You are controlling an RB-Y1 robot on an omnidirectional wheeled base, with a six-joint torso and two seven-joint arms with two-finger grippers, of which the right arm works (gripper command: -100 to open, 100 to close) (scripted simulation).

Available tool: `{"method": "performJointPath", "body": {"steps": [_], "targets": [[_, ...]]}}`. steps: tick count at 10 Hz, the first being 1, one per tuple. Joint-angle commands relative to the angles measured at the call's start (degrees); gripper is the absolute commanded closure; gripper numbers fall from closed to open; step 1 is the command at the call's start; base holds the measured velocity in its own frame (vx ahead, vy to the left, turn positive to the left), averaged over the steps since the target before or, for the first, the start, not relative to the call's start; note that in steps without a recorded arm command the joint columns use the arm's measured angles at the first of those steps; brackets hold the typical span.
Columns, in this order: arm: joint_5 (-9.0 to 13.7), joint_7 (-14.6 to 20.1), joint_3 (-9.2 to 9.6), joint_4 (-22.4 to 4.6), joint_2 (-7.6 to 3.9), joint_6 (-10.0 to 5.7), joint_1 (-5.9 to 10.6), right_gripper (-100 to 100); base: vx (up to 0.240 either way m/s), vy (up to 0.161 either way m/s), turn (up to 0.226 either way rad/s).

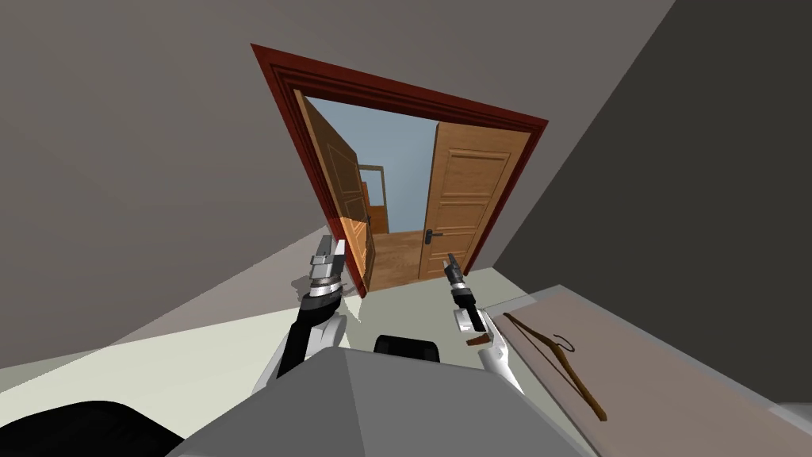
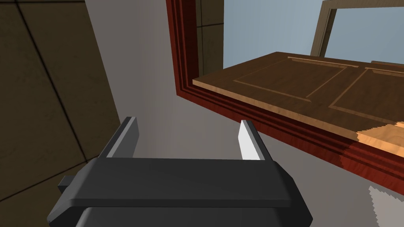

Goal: Push the door open

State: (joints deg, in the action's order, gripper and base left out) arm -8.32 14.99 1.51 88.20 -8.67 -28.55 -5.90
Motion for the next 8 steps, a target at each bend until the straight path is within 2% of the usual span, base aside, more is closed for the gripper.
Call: {"method": "performJointPath", "body": {"steps": [1,2,3,4,6,7,8], "targets": [[-0.91,1.99,-0.06,-2.86,-1.07,-0.35,2.02,-100,0.071,-0.051,0.032],[-0.91,1.99,-0.06,-3.86,-1.07,-0.35,2.02,-100,0.052,-0.04,0.015],[-1.54,3.19,-0.09,-5.62,-1.68,-0.67,3.45,-100,0.061,-0.045,0.015],[-1.54,3.19,-0.09,-6.37,-1.68,-0.67,3.45,-100,0.051,-0.028,0.016],[-2.79,5.57,-0.15,-10.51,-2.91,-1.32,6.3,-100,0.065,-0.034,0.022],[-2.79,5.57,-0.15,-11.4,-2.91,-1.32,6.3,-100,0.067,-0.029,0.016],[-3.4,6.73,-0.18,-13.59,-3.51,-1.64,7.69,-100,0.053,-0.027,0.018]]}}
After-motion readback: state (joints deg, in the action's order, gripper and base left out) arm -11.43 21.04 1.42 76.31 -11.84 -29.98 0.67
